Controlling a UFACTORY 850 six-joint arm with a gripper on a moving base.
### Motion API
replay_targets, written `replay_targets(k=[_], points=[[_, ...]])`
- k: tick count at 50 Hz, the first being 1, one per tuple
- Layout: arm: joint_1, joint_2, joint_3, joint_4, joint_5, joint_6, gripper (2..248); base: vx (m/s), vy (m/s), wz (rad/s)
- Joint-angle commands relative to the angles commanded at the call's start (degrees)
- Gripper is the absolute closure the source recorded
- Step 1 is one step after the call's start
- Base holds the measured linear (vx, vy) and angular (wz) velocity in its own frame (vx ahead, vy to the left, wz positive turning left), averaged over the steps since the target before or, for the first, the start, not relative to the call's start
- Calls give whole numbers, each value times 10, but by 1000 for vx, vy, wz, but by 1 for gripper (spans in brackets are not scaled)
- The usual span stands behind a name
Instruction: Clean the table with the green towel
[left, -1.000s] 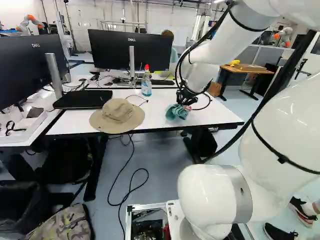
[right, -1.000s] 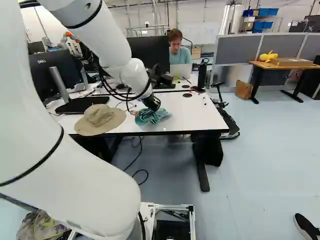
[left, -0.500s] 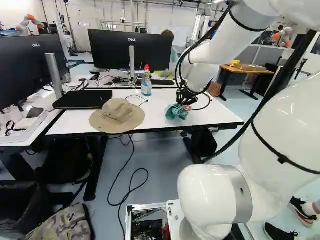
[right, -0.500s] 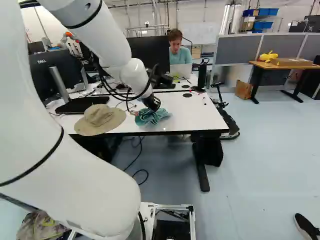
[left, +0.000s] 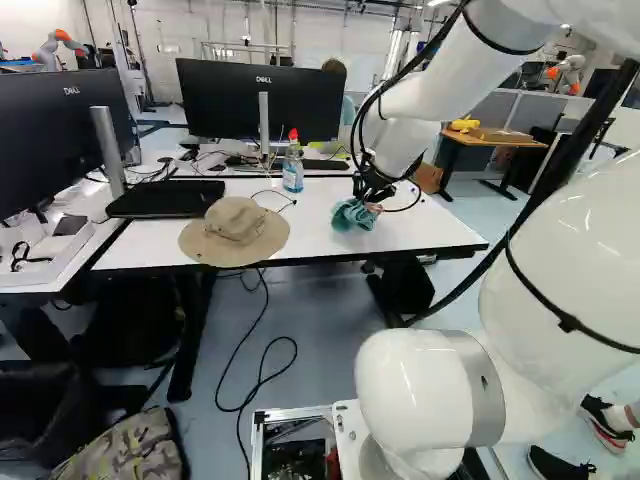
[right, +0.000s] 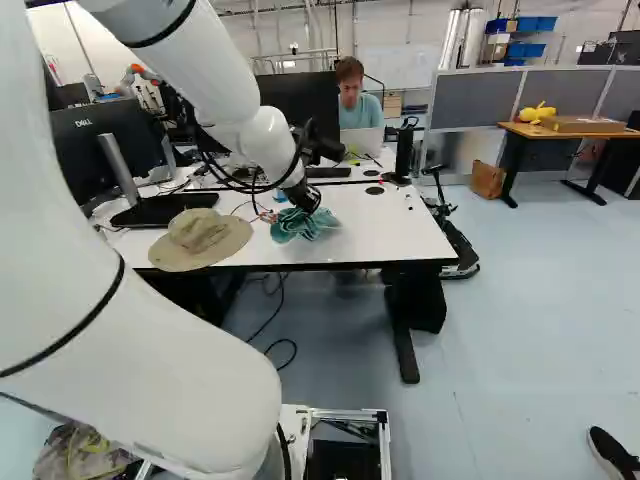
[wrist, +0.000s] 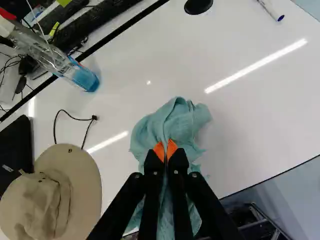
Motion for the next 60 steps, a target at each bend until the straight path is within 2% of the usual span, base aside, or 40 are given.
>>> replay_targets(k=[14, 60], points=[[4, -22, -41, 0, 0, 0, 223, 0, 0, 0], [25, -158, -181, 0, 0, 0, 223, 0, 0, 0]])
